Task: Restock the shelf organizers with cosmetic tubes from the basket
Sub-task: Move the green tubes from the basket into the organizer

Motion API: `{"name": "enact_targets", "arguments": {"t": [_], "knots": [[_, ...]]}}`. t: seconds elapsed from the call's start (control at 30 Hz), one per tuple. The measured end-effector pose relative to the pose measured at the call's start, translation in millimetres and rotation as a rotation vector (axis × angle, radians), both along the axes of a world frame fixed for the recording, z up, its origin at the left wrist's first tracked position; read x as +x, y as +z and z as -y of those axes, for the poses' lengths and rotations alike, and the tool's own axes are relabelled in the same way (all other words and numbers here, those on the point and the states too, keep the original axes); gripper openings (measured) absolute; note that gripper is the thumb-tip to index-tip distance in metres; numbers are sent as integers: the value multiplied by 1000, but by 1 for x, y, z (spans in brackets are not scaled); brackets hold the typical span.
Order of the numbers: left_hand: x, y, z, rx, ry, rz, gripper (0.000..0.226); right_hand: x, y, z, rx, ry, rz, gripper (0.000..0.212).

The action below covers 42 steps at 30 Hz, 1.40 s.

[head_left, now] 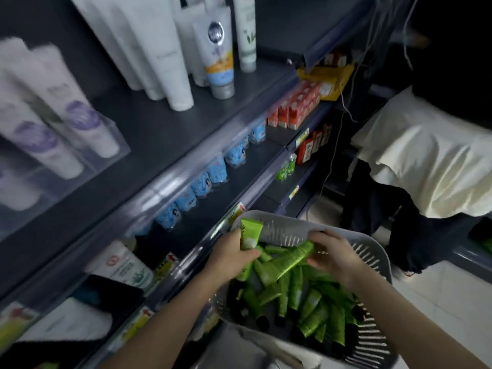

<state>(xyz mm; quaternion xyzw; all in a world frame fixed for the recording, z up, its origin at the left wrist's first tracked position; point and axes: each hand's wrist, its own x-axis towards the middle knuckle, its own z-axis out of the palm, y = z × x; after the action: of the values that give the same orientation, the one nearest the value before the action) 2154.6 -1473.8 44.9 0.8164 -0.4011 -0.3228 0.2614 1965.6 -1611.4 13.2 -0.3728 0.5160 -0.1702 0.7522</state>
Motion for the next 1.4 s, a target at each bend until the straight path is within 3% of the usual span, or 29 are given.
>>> {"name": "enact_targets", "arguments": {"t": [0.1,0.2,0.33,0.47,0.53,0.73,1.07,1.2,1.4], "knots": [[9,51,-15,-115,23,51,26,13,43,-5,44,-4,121,12],[19,103,-38,-250,59,66,19,30,90,-15,126,32,257,5],[39,173,-77,-443,177,115,21,61,149,-44,212,124,417,16],[59,226,-125,-561,276,187,22,97,187,-81,294,253,504,61],[70,243,-153,-577,320,239,24,117,199,-103,330,309,529,72],[99,264,-245,-631,478,277,22,175,233,-191,327,546,561,68],[130,282,-387,-646,695,427,18,248,263,-332,151,953,520,20],[140,286,-445,-607,816,488,17,267,274,-379,-9,1051,582,31],[160,293,-518,-561,965,622,22,294,283,-438,-289,1077,601,29]]}}
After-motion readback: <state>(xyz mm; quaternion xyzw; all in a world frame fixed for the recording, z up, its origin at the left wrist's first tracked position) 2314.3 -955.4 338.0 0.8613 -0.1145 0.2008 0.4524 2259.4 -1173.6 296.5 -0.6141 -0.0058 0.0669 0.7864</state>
